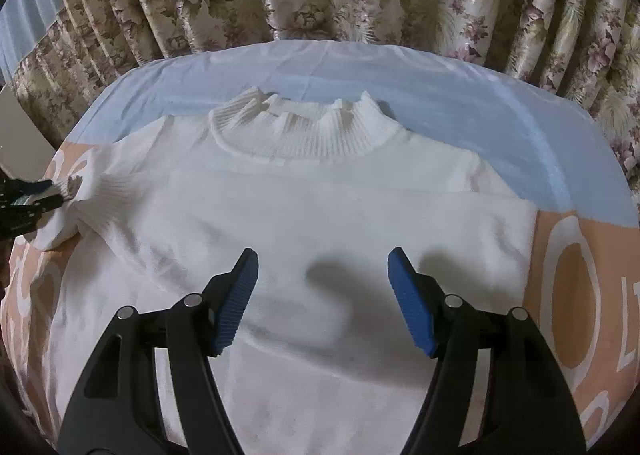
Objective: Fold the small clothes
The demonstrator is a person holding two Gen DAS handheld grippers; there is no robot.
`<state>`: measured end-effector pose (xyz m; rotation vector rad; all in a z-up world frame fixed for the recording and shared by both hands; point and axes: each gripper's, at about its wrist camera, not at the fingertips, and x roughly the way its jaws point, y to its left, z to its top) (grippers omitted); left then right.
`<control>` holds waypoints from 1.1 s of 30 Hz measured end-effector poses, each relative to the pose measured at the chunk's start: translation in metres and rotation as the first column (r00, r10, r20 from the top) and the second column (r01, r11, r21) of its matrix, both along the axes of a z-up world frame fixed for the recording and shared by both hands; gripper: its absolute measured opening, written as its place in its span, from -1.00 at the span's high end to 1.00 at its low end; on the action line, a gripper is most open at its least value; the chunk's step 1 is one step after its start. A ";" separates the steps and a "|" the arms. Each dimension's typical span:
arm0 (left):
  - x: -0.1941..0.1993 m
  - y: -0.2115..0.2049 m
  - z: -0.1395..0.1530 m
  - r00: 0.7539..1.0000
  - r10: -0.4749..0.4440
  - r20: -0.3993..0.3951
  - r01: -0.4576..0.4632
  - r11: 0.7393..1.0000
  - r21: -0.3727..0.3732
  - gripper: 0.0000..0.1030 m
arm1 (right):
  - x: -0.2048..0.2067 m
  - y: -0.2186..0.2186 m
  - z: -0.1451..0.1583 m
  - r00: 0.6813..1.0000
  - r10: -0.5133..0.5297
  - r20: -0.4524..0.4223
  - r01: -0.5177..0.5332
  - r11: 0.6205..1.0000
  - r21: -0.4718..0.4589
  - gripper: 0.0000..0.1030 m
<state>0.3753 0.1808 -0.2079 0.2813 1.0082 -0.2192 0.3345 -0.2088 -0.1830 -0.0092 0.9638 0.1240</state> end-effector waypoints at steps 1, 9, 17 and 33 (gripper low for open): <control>-0.001 0.002 0.000 1.000 0.004 0.004 -0.004 1.000 -0.013 0.44 | 0.000 0.001 0.000 1.000 0.002 0.000 -0.002 1.000 0.002 -0.33; -0.002 0.009 0.018 0.998 0.068 0.011 -0.066 0.988 -0.138 0.74 | 0.003 -0.001 -0.001 1.000 -0.002 0.004 0.002 1.000 0.025 -0.33; 0.003 -0.047 0.065 0.984 0.147 0.099 -0.107 0.938 -0.329 0.74 | 0.001 -0.016 0.001 0.999 -0.018 0.027 0.016 0.998 0.056 -0.33; -0.022 -0.266 0.040 0.992 -0.124 0.022 0.118 0.856 -0.503 0.73 | -0.017 -0.095 0.007 0.985 -0.166 0.043 0.161 0.982 0.102 -0.33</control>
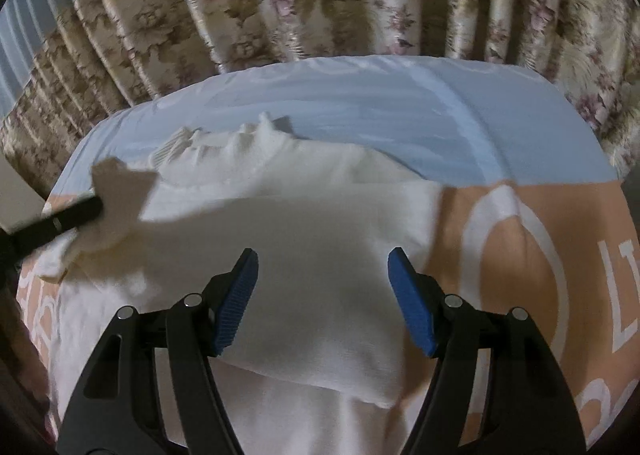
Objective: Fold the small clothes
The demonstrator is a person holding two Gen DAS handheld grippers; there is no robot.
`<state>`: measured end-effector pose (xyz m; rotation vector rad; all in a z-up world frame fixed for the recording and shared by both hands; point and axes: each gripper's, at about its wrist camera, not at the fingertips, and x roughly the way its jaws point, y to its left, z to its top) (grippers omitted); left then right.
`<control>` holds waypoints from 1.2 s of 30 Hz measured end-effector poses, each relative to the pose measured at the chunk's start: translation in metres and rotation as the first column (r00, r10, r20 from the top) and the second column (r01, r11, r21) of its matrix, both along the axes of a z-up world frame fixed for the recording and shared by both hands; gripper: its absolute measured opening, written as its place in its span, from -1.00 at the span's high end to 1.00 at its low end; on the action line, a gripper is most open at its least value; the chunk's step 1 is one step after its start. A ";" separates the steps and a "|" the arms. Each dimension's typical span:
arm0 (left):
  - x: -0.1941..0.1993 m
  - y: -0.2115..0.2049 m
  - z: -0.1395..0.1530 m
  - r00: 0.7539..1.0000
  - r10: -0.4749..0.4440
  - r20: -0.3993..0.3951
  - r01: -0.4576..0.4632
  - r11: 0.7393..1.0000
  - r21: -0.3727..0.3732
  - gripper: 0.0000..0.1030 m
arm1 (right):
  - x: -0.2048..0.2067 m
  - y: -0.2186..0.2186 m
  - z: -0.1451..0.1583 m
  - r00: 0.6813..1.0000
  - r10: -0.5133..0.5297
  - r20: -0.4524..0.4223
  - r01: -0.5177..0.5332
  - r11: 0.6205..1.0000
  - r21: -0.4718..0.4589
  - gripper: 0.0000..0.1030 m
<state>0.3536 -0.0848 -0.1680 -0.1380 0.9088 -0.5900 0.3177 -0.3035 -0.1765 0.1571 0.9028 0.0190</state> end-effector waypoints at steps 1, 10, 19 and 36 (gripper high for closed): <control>-0.001 -0.005 -0.006 1.000 -0.023 -0.018 0.023 1.000 0.014 0.67 | -0.001 -0.003 0.000 1.000 -0.003 -0.001 0.003 1.000 -0.001 -0.33; -0.032 0.047 0.004 0.997 0.017 0.069 -0.025 0.992 0.122 -0.44 | -0.008 -0.009 0.000 1.000 0.016 -0.005 -0.015 0.996 0.084 -0.34; -0.007 0.091 -0.032 0.993 0.112 0.030 -0.116 0.965 0.237 -0.42 | 0.012 0.065 -0.018 0.980 0.167 -0.109 -0.163 0.986 0.038 -0.08; 0.020 0.148 -0.011 0.970 0.239 0.051 -0.244 0.958 0.151 -0.45 | 0.012 0.019 0.008 0.997 0.025 0.078 -0.009 0.981 -0.194 0.94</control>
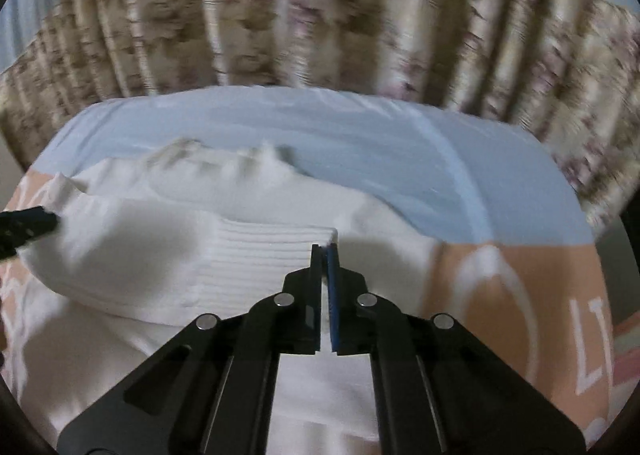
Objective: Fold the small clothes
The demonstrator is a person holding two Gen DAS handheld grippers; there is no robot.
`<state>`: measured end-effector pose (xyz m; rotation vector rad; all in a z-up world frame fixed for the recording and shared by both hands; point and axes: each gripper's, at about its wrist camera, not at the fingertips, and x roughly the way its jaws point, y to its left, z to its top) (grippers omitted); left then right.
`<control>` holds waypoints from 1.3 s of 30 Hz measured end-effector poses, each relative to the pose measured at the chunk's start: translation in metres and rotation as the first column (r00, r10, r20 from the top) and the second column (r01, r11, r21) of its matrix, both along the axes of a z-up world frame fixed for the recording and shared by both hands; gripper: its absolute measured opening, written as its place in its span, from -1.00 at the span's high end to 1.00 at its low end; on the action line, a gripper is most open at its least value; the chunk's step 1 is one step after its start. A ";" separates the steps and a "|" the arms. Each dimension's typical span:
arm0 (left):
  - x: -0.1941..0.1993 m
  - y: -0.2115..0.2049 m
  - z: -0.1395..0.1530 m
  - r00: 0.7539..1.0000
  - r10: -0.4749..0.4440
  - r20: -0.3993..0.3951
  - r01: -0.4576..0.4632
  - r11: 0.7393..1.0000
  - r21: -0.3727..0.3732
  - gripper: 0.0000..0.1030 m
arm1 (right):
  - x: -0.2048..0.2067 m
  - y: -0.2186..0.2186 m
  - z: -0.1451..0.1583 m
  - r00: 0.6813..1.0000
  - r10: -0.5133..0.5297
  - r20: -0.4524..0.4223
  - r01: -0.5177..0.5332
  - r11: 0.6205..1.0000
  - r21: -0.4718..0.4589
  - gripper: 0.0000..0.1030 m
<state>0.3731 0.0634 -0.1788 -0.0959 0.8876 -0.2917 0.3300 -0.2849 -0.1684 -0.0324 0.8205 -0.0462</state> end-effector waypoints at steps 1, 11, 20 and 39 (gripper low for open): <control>0.002 0.003 -0.001 1.000 0.001 -0.007 -0.002 1.000 -0.014 -0.45 | -0.002 -0.006 -0.002 1.000 -0.014 -0.004 0.014 1.000 0.002 0.94; 0.026 0.018 -0.018 0.999 0.009 -0.051 -0.008 1.000 0.026 0.80 | -0.012 -0.022 -0.021 0.999 -0.036 -0.038 0.039 0.997 0.071 0.94; 0.021 0.008 -0.020 1.000 -0.006 0.011 0.004 0.990 0.142 0.79 | -0.007 -0.031 -0.023 0.998 -0.064 -0.014 0.064 0.995 0.071 0.94; -0.032 -0.013 -0.022 0.998 -0.049 0.033 0.040 0.971 0.238 -0.57 | -0.029 -0.044 -0.013 0.998 -0.064 -0.013 0.065 0.952 0.301 0.31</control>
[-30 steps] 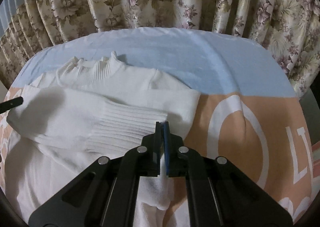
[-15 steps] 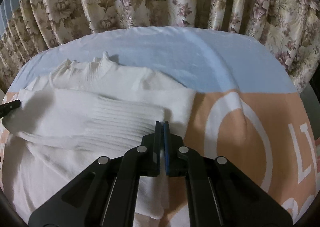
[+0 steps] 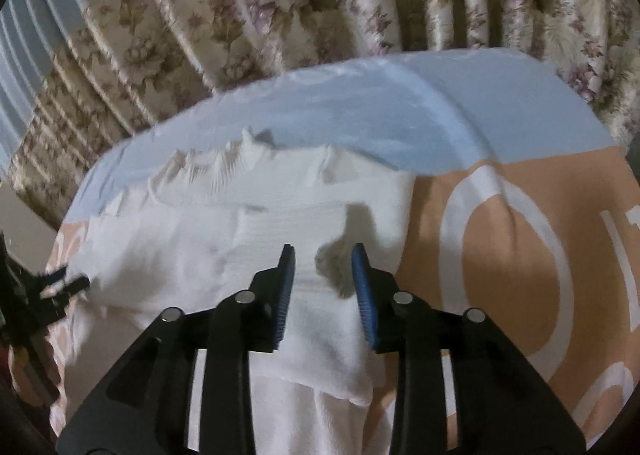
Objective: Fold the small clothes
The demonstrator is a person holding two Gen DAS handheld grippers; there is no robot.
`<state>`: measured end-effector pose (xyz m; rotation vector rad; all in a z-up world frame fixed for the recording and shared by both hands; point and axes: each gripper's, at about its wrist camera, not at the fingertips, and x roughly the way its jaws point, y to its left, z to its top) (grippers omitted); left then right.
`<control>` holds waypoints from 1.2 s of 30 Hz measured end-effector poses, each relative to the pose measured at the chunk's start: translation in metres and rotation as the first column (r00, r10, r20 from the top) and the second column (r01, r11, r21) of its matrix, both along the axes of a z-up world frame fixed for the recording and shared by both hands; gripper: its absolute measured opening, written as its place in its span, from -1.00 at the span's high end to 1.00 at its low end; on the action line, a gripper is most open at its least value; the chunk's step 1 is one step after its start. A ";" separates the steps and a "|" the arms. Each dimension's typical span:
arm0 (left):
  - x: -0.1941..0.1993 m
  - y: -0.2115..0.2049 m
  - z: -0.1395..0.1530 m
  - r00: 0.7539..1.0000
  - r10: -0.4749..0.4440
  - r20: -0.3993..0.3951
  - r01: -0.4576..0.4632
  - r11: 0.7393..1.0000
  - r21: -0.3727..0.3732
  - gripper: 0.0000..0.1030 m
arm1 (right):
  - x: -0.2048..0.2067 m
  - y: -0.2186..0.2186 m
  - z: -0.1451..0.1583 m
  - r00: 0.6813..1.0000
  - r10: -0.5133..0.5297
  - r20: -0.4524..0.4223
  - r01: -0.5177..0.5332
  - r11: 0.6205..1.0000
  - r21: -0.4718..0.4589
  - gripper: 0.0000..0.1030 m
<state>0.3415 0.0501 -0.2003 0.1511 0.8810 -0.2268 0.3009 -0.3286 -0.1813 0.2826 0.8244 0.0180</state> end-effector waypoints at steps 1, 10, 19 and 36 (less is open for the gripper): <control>0.001 -0.001 -0.001 1.000 -0.002 0.001 0.002 1.000 0.008 -0.58 | -0.002 -0.003 0.003 1.000 -0.013 0.013 0.012 1.000 0.014 0.24; -0.004 0.001 -0.003 1.000 0.009 -0.003 -0.009 1.000 -0.002 -0.59 | 0.006 0.027 -0.008 0.994 0.102 -0.041 -0.106 0.991 -0.087 0.90; -0.006 -0.005 0.009 1.000 0.002 0.028 -0.001 1.000 -0.021 -0.66 | -0.015 -0.005 -0.008 1.000 -0.018 -0.017 0.017 0.995 -0.095 0.55; 0.036 -0.019 -0.012 0.999 -0.008 0.036 0.004 0.996 0.094 -0.90 | 0.026 0.107 -0.025 0.967 0.252 -0.042 -0.253 0.917 -0.309 0.36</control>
